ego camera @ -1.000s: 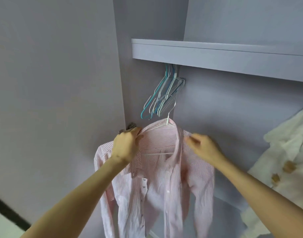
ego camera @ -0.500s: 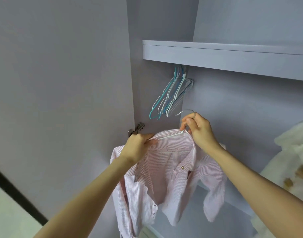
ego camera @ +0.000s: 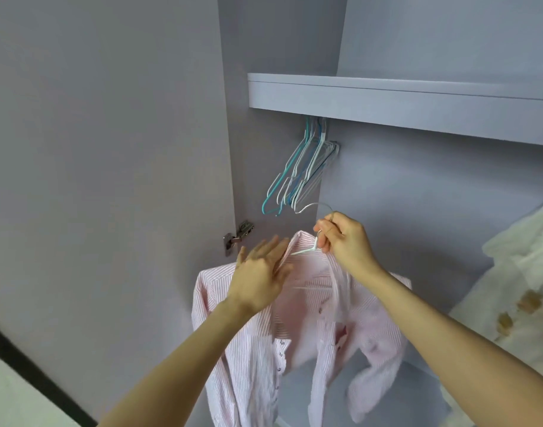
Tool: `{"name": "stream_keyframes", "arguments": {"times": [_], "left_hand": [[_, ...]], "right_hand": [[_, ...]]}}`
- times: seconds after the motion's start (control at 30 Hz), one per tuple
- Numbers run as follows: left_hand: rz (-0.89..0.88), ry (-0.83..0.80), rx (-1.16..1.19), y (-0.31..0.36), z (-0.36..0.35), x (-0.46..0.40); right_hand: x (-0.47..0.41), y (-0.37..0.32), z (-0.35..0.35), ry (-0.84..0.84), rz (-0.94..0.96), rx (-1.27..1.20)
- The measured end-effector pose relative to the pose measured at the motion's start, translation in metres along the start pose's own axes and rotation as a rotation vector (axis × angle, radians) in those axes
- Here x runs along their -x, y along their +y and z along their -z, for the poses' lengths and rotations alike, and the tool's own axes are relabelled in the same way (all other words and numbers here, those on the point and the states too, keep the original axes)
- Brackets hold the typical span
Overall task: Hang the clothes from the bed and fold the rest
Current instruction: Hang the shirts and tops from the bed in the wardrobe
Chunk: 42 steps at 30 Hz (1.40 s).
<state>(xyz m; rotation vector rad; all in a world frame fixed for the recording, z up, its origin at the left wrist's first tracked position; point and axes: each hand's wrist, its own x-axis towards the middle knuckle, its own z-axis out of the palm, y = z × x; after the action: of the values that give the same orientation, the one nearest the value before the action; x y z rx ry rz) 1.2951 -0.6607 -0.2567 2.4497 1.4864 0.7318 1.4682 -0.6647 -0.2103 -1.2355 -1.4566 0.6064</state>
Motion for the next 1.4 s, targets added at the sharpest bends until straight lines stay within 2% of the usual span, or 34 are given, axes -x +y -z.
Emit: {"name": "stream_keyframes", "arguments": {"times": [0.1,0.37,0.43,0.6,0.73,0.83,0.9,0.97,1.03,1.1,1.13,1.27,1.33,1.4], "left_hand": [[-0.082,0.201,0.101,0.002,-0.002,0.002],[-0.101,0.252,0.042,0.015,-0.010,-0.008],[-0.096,0.279,0.043,0.014,-0.009,-0.010],[-0.125,0.277,-0.025,0.026,-0.006,-0.018],[-0.145,0.256,-0.081,0.034,-0.007,-0.024],[-0.040,0.205,-0.084,0.028,-0.005,-0.034],[-0.014,0.252,-0.002,0.023,-0.002,-0.037],[-0.024,0.297,0.080,0.020,-0.002,-0.039],[-0.069,0.307,0.138,0.017,-0.004,-0.040],[-0.121,0.301,0.211,0.018,-0.005,-0.041],[-0.150,0.296,0.246,0.019,-0.006,-0.041],[-0.272,0.270,0.334,0.026,-0.011,-0.049],[-0.294,0.253,0.384,0.033,-0.013,-0.058],[-0.314,0.224,0.408,0.041,-0.018,-0.068]], "right_hand": [[-0.001,-0.007,0.003,-0.022,0.015,-0.011],[0.009,-0.012,0.019,-0.145,0.090,0.009],[0.016,-0.001,0.035,-0.132,0.082,0.198],[0.052,0.033,0.036,0.003,0.121,0.916],[0.046,0.039,0.035,0.049,0.015,1.128],[0.041,0.032,0.056,0.152,0.138,1.002],[0.044,0.031,0.067,-0.032,0.273,0.824],[0.053,0.031,0.078,-0.230,0.259,0.604],[0.056,0.037,0.091,-0.127,0.241,0.535],[0.055,0.046,0.107,0.069,0.204,0.662],[0.054,0.048,0.113,0.089,0.137,0.771],[0.057,0.063,0.131,-0.133,-0.104,1.087],[0.068,0.065,0.137,-0.137,-0.104,1.111],[0.082,0.063,0.144,-0.110,-0.011,1.116]]}}
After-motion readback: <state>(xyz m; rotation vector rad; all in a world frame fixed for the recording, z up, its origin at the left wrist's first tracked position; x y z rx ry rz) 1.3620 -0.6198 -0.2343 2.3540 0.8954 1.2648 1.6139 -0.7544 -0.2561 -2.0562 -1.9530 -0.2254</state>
